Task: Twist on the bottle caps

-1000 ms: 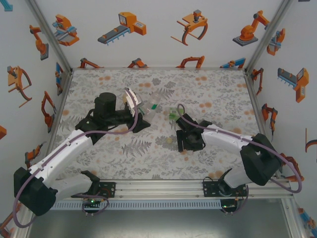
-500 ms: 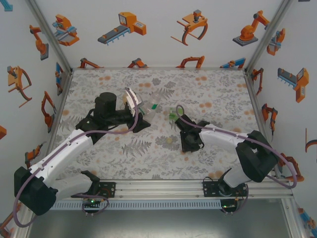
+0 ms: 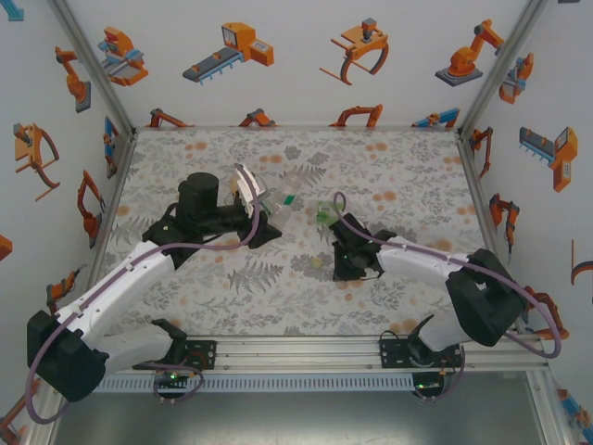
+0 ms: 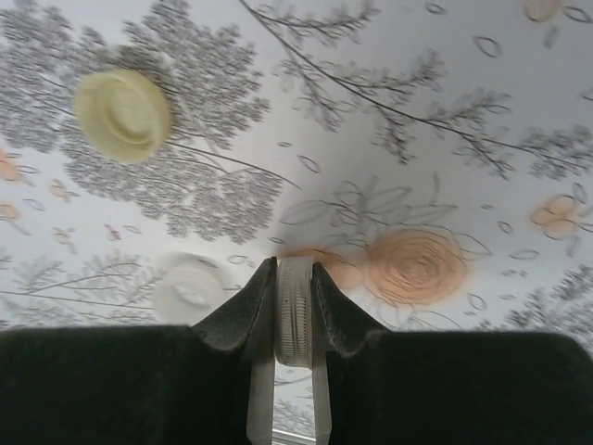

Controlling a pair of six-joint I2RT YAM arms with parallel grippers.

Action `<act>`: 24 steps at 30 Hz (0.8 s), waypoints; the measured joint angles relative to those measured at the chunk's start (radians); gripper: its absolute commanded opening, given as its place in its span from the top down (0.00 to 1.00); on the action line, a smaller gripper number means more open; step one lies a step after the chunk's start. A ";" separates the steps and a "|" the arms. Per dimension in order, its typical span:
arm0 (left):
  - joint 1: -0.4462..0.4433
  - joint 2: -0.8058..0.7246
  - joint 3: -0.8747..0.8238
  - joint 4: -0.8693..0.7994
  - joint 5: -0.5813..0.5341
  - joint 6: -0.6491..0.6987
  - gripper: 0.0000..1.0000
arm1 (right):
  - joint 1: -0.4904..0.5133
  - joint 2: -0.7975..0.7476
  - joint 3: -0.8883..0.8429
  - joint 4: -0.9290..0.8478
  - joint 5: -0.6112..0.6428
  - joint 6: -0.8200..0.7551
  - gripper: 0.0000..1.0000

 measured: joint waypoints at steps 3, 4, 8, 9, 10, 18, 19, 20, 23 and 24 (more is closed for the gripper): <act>0.000 0.000 0.000 0.000 0.000 0.000 0.87 | -0.019 0.000 -0.042 0.114 -0.061 0.030 0.92; 0.000 0.000 0.000 0.000 0.000 0.000 0.87 | -0.030 0.000 -0.063 0.156 -0.084 0.041 0.92; -0.002 0.000 0.000 0.000 0.000 0.000 0.87 | -0.084 -0.007 -0.159 0.369 -0.192 0.099 0.90; -0.002 0.000 0.000 0.000 0.000 0.000 0.87 | -0.093 -0.007 -0.175 0.406 -0.207 0.108 0.89; -0.004 0.000 0.000 0.000 0.000 0.000 0.87 | -0.103 -0.006 -0.193 0.444 -0.225 0.119 0.87; -0.012 0.002 0.000 -0.001 0.000 0.000 0.87 | -0.141 -0.027 -0.272 0.566 -0.257 0.150 0.78; -0.013 0.005 0.000 -0.001 0.000 0.000 0.87 | -0.145 -0.036 -0.276 0.561 -0.251 0.150 0.76; -0.013 0.008 0.000 -0.001 0.000 0.000 0.87 | -0.148 -0.046 -0.278 0.548 -0.243 0.150 0.74; -0.013 0.020 0.003 -0.004 0.000 0.000 0.87 | -0.153 -0.074 -0.278 0.510 -0.215 0.143 0.67; -0.014 0.024 0.004 -0.006 0.000 0.000 0.87 | -0.153 -0.082 -0.277 0.500 -0.207 0.139 0.65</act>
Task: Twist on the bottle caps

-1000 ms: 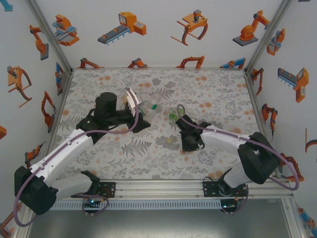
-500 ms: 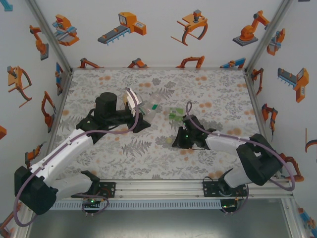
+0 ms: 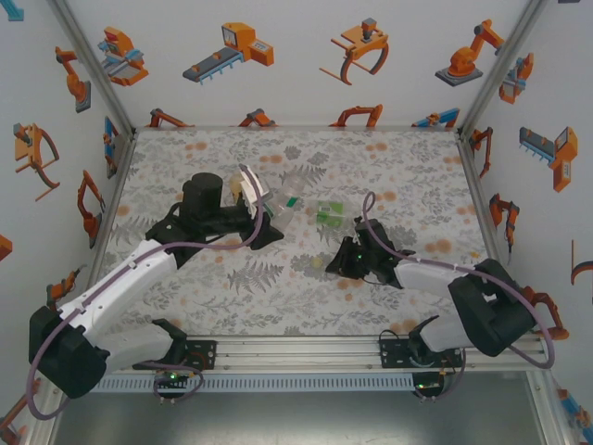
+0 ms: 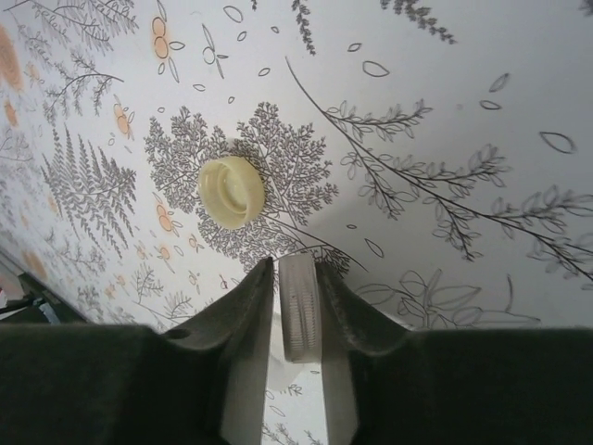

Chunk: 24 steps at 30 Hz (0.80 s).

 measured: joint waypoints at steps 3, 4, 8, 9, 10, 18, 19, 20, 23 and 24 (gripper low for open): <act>-0.001 0.006 0.002 -0.005 0.000 0.000 0.87 | 0.000 -0.016 0.013 -0.034 0.013 -0.010 0.54; -0.002 0.006 0.002 -0.005 0.000 0.000 0.86 | 0.000 -0.019 0.021 -0.046 0.018 -0.014 0.52; -0.008 0.006 0.002 -0.006 0.000 0.000 0.86 | 0.000 -0.018 0.050 -0.093 0.036 -0.034 0.47; -0.010 0.006 0.003 -0.006 0.000 0.000 0.86 | 0.000 -0.017 0.056 -0.105 0.036 -0.039 0.46; -0.013 0.006 0.003 -0.007 0.000 0.000 0.86 | 0.000 -0.013 0.066 -0.118 0.036 -0.047 0.45; -0.014 0.006 0.005 -0.009 -0.001 0.002 0.86 | 0.061 0.058 0.198 -0.291 0.116 -0.097 0.42; -0.014 0.006 0.005 -0.009 -0.002 0.003 0.86 | 0.073 0.070 0.219 -0.320 0.137 -0.104 0.42; -0.014 0.006 0.005 -0.010 -0.003 0.003 0.86 | 0.087 0.083 0.240 -0.348 0.159 -0.110 0.42; -0.019 0.006 0.005 -0.010 -0.007 0.004 0.86 | 0.123 0.122 0.297 -0.425 0.218 -0.130 0.41; -0.020 0.006 0.005 -0.010 -0.007 0.004 0.86 | 0.135 0.136 0.317 -0.449 0.238 -0.136 0.41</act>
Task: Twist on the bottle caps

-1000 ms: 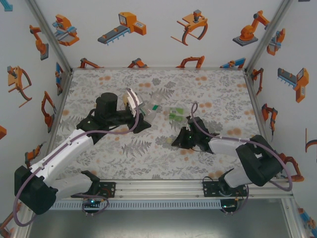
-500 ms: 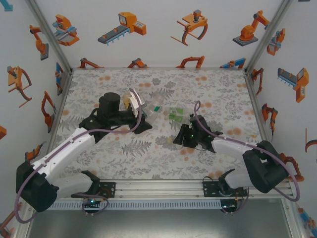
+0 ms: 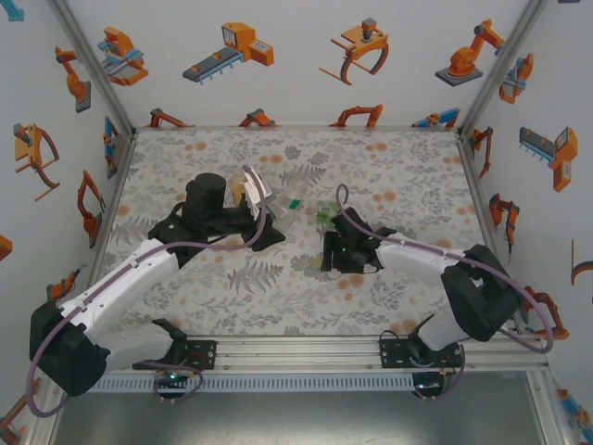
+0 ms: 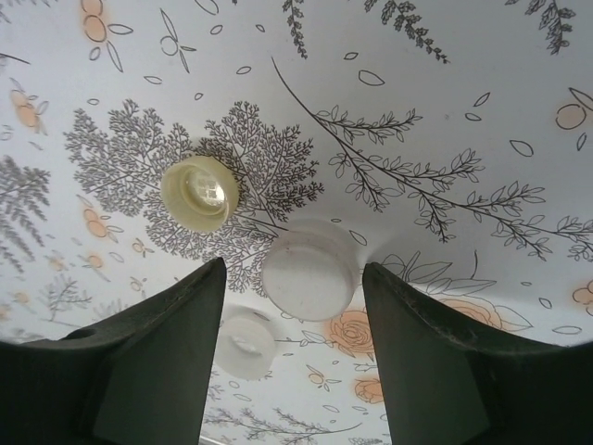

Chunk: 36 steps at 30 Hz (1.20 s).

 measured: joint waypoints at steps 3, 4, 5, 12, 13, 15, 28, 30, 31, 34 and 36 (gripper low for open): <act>-0.004 0.000 0.000 -0.002 0.000 0.000 0.86 | 0.035 0.043 0.053 -0.060 0.051 -0.016 0.41; -0.005 0.000 0.000 -0.003 -0.001 0.001 0.86 | 0.046 0.057 0.068 -0.076 0.066 -0.022 0.41; -0.005 0.000 0.000 -0.003 -0.001 0.002 0.86 | 0.055 0.068 0.080 -0.090 0.079 -0.024 0.42; -0.005 0.000 0.000 -0.006 -0.003 0.003 0.86 | 0.101 0.128 0.145 -0.162 0.150 -0.037 0.45; -0.005 0.000 0.000 -0.006 -0.003 0.003 0.86 | 0.103 0.132 0.148 -0.167 0.157 -0.039 0.46; -0.005 0.000 0.003 -0.009 -0.003 0.003 0.86 | 0.107 0.136 0.153 -0.174 0.164 -0.042 0.49; -0.005 0.000 0.006 -0.021 -0.004 0.003 0.86 | 0.117 0.154 0.173 -0.194 0.172 -0.045 0.51; -0.005 0.000 0.006 -0.021 -0.004 0.003 0.86 | 0.117 0.156 0.177 -0.198 0.172 -0.045 0.51; -0.005 0.000 0.006 -0.021 -0.004 0.003 0.86 | 0.117 0.158 0.180 -0.201 0.172 -0.045 0.51; -0.005 0.000 0.008 -0.021 -0.004 0.003 0.86 | 0.118 0.161 0.183 -0.205 0.172 -0.045 0.51; -0.006 0.000 0.010 -0.021 -0.004 0.003 0.86 | 0.120 0.161 0.184 -0.208 0.176 -0.044 0.51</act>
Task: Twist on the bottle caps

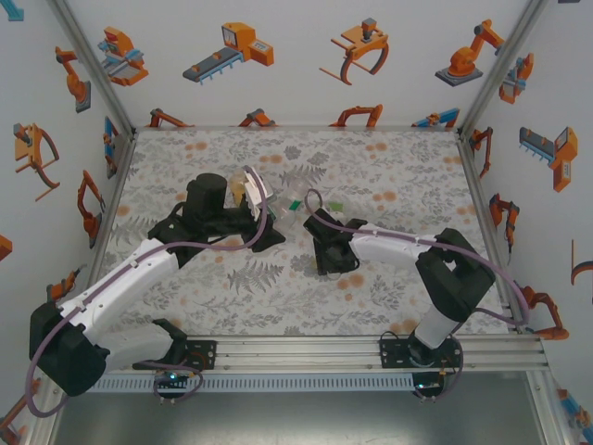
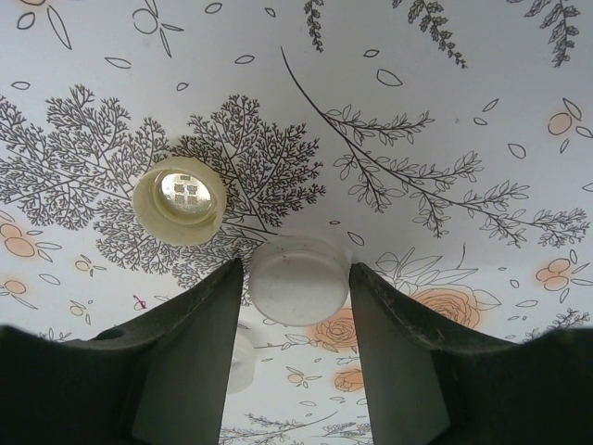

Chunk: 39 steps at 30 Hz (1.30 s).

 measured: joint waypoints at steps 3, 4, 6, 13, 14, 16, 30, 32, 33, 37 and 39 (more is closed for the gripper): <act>-0.002 0.000 0.002 0.000 0.000 0.000 0.86 | 0.003 0.000 0.000 -0.002 0.006 0.001 0.51; -0.003 0.000 0.002 0.000 0.000 0.000 0.86 | 0.003 0.000 0.001 -0.003 0.007 0.003 0.51; -0.005 0.000 0.002 0.000 0.000 0.000 0.86 | 0.003 0.000 0.001 -0.003 0.007 0.003 0.50; -0.007 0.000 0.002 0.000 0.000 0.000 0.86 | 0.005 0.000 0.001 -0.004 0.010 0.004 0.51; -0.007 0.000 0.002 0.000 0.000 0.000 0.86 | 0.006 0.000 0.001 -0.004 0.011 0.004 0.51; -0.007 0.000 0.002 0.000 0.000 0.000 0.86 | 0.007 0.000 0.001 -0.004 0.012 0.004 0.52; -0.013 0.000 0.002 0.000 0.000 0.000 0.86 | 0.008 0.000 0.003 -0.013 0.014 0.007 0.50; -0.013 0.000 0.002 0.000 0.000 0.000 0.86 | 0.008 0.000 0.003 -0.015 0.014 0.007 0.50; -0.013 0.000 0.002 0.000 0.000 0.000 0.86 | 0.008 0.000 0.003 -0.015 0.013 0.007 0.51; -0.013 0.000 0.002 0.000 0.000 0.000 0.86 | 0.008 0.000 0.003 -0.014 0.010 0.007 0.52; -0.013 0.000 0.002 0.000 0.000 0.000 0.86 | 0.009 0.000 0.003 -0.014 0.010 0.007 0.54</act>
